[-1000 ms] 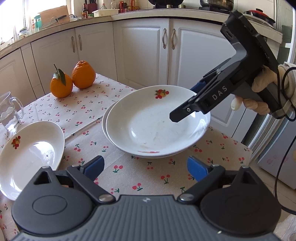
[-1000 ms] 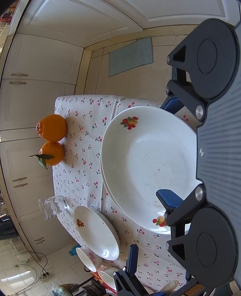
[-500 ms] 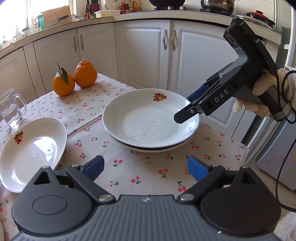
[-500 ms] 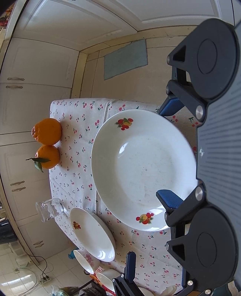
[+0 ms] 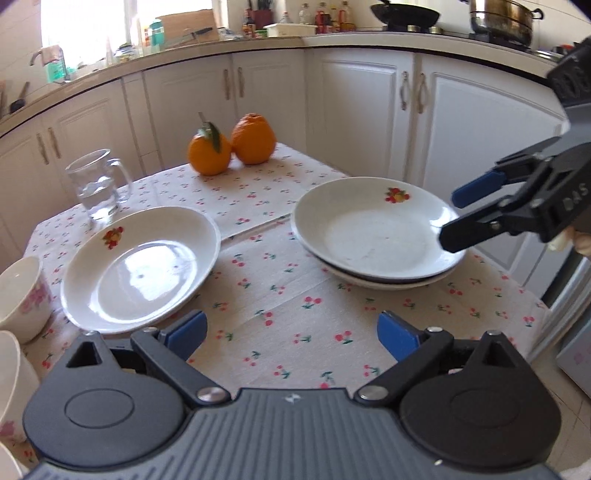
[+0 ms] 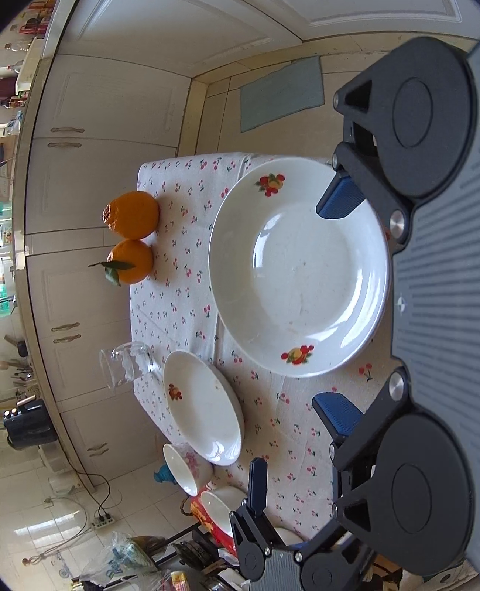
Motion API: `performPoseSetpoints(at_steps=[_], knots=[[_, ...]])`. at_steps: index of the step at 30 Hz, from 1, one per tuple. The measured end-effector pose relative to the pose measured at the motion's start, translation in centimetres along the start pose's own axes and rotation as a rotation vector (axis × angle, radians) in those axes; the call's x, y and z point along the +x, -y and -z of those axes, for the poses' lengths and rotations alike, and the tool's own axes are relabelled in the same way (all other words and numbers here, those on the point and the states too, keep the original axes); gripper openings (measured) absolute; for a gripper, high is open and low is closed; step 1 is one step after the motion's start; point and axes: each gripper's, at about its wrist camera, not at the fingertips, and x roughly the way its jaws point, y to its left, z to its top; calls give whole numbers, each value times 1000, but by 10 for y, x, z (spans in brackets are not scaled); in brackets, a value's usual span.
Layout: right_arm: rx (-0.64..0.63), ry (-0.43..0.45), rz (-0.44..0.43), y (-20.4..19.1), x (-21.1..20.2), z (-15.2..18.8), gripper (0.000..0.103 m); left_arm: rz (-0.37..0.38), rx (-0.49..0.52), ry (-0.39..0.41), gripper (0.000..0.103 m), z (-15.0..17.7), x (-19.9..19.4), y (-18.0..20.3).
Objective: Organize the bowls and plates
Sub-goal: 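Open the right tool and withdraw it from the stacked plates, then move the right tool toward the next white plate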
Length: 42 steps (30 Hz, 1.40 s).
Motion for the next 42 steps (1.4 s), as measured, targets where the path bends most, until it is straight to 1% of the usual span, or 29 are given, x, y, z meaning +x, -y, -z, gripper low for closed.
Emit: performPoseSetpoints(at_steps=[4, 9, 11, 14, 16, 19, 21, 24, 26, 34, 42], knots=[[-13, 33, -9, -16, -3, -1, 102, -115, -65, -9, 98, 9, -3, -21], [-81, 94, -39, -37, -10, -4, 102, -207, -133, -11, 99, 18, -6, -41], [-117, 87, -51, -46, -9, -6, 102, -241, -172, -19, 99, 22, -2, -48], [-142, 28, -81, -59, 0, -10, 103, -283, -210, -45, 99, 28, 8, -56], [-162, 17, -86, -66, 5, -12, 103, -309, -231, -57, 99, 32, 16, -60], [-193, -2, -73, -73, 15, -17, 103, -293, -268, -70, 99, 36, 23, -67], [-212, -13, -70, -76, 19, -20, 103, -269, -284, -69, 99, 36, 27, -70], [-235, -30, -64, -78, 28, -26, 103, -252, -301, -62, 100, 35, 32, -73], [-246, -39, -60, -78, 35, -31, 103, -252, -299, -60, 102, 34, 36, -75], [-310, -84, -59, -83, 70, -56, 103, -270, -316, -54, 103, 26, 48, -82], [-396, -106, -95, -93, 102, -90, 103, -290, -331, -52, 103, 19, 59, -90]])
